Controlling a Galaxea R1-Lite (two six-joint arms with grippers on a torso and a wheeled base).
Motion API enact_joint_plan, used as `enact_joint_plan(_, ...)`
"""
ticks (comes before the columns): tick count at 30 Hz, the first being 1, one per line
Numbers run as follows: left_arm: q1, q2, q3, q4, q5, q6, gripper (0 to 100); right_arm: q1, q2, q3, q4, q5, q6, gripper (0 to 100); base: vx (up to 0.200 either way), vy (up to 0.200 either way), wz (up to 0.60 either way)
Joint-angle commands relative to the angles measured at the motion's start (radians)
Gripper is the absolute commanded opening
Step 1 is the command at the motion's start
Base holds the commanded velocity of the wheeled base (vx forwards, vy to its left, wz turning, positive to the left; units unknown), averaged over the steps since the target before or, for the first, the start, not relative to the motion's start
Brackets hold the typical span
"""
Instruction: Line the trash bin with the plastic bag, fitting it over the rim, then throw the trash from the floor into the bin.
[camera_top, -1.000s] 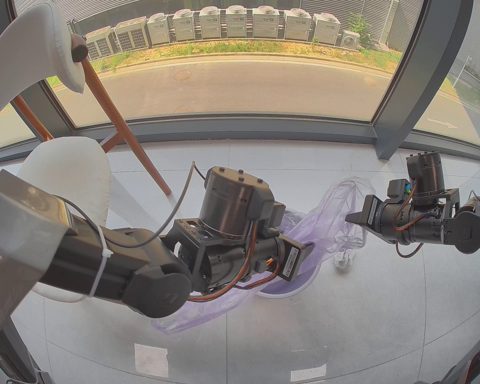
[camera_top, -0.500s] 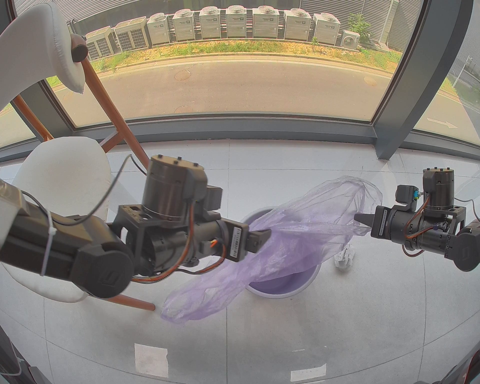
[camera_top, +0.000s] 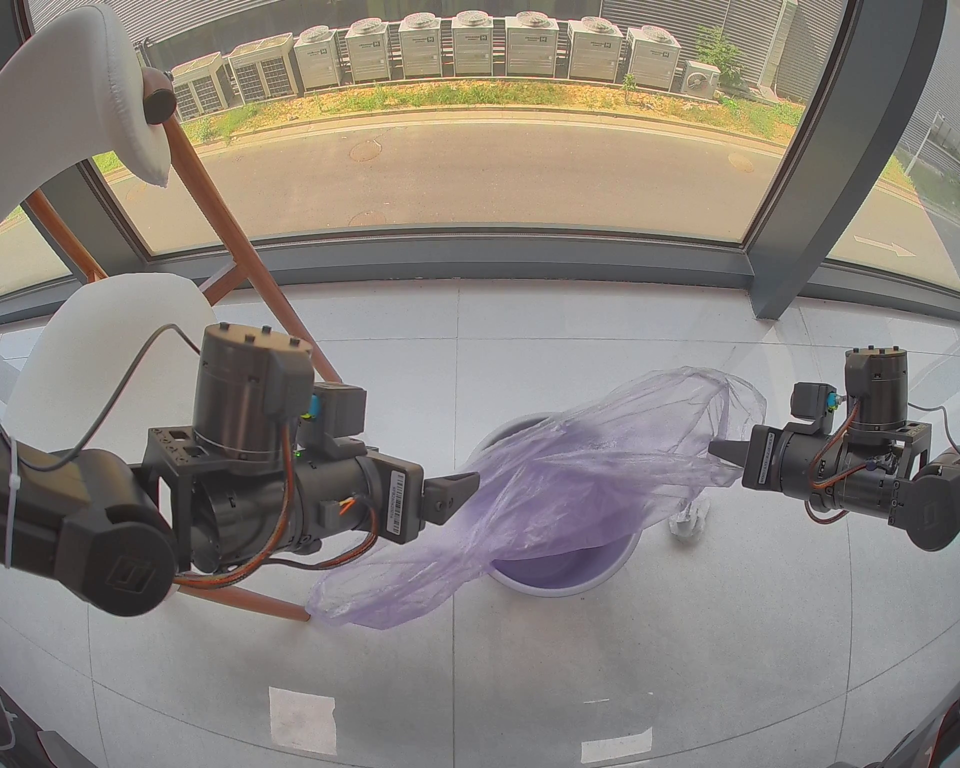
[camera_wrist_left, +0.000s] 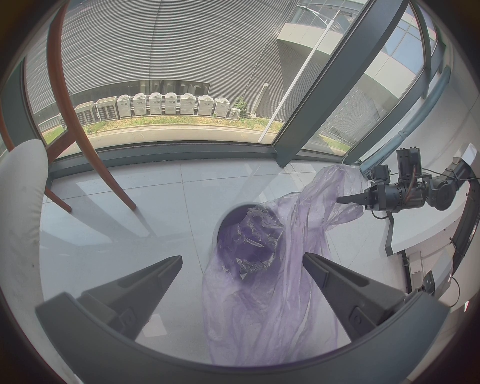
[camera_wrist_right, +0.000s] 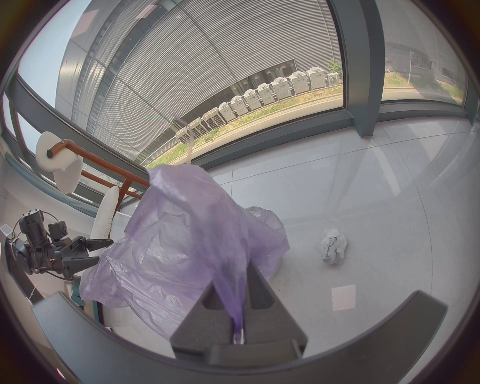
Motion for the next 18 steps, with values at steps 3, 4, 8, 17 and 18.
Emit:
enact_joint_plan(3,-0.003,-0.043,0.082,0.001,0.002,0.004,100,-0.001,-0.005,-0.006,-0.005,0.0,-0.001,0,0.0,0.0,0.0)
enact_joint_plan(4,-0.001,-0.038,0.084,0.001,0.002,0.004,100,-0.001,-0.005,-0.008,-0.005,0.0,0.0,0,0.0,0.0,0.0)
enact_joint_plan(8,-0.001,-0.003,0.078,0.001,0.002,0.007,100,-0.001,-0.008,0.0,-0.002,0.0,0.0,0,0.0,0.0,0.0)
enact_joint_plan(17,-0.024,0.032,0.076,0.001,0.002,0.012,0,-0.001,-0.005,0.001,-0.002,0.0,0.002,0,0.0,0.0,0.0)
enact_joint_plan(18,-0.032,0.043,0.078,0.001,0.002,0.012,0,-0.001,-0.005,0.007,-0.003,0.0,0.002,0,0.0,0.0,0.0)
